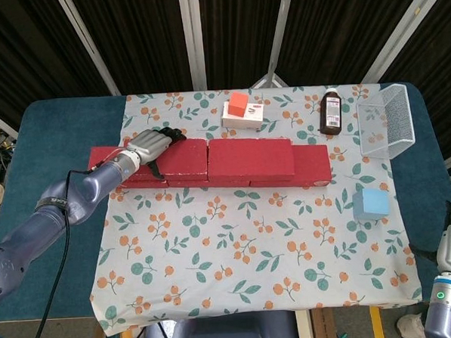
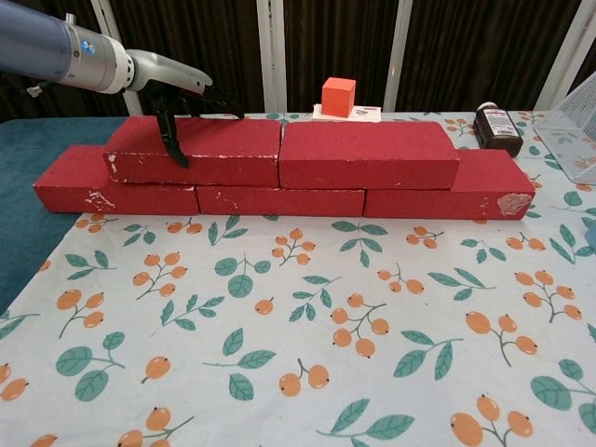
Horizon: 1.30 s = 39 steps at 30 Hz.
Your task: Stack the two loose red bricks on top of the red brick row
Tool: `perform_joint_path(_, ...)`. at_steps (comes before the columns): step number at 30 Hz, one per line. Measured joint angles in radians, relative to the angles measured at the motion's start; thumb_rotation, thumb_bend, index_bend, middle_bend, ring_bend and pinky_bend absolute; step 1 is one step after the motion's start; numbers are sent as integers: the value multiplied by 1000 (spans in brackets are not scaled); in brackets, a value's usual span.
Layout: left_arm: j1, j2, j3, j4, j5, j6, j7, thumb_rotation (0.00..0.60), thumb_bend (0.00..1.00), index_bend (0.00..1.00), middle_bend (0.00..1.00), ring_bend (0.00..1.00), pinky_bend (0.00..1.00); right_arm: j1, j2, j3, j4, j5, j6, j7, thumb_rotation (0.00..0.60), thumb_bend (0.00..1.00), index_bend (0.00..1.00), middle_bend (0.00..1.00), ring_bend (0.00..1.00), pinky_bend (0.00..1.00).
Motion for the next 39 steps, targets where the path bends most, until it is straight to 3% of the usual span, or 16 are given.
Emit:
perform_joint_path(17,-8,58,-23,-82,-37,-40,54,600,0,47,0,0,144,-1,10,1,-21,19,4,-23,600,119,0,54,60,0)
perform_joint_path(25,1,176,-42,-200,-64,-30,69,600,0,60,38,0,146,-5,20,-2,-32,12,4,-11,600,119,0,54,61,0)
perform_joint_path(32,104,311,-70,-326,-157,76,179,600,0,148,177,0,145,-13,32,-4,-46,-2,2,13,600,118,0,54,60,0)
perform_joint_path(39,233,339,-78,-366,-262,146,281,600,0,217,229,0,145,-19,41,-10,-62,-21,5,32,600,118,0,54,61,0)
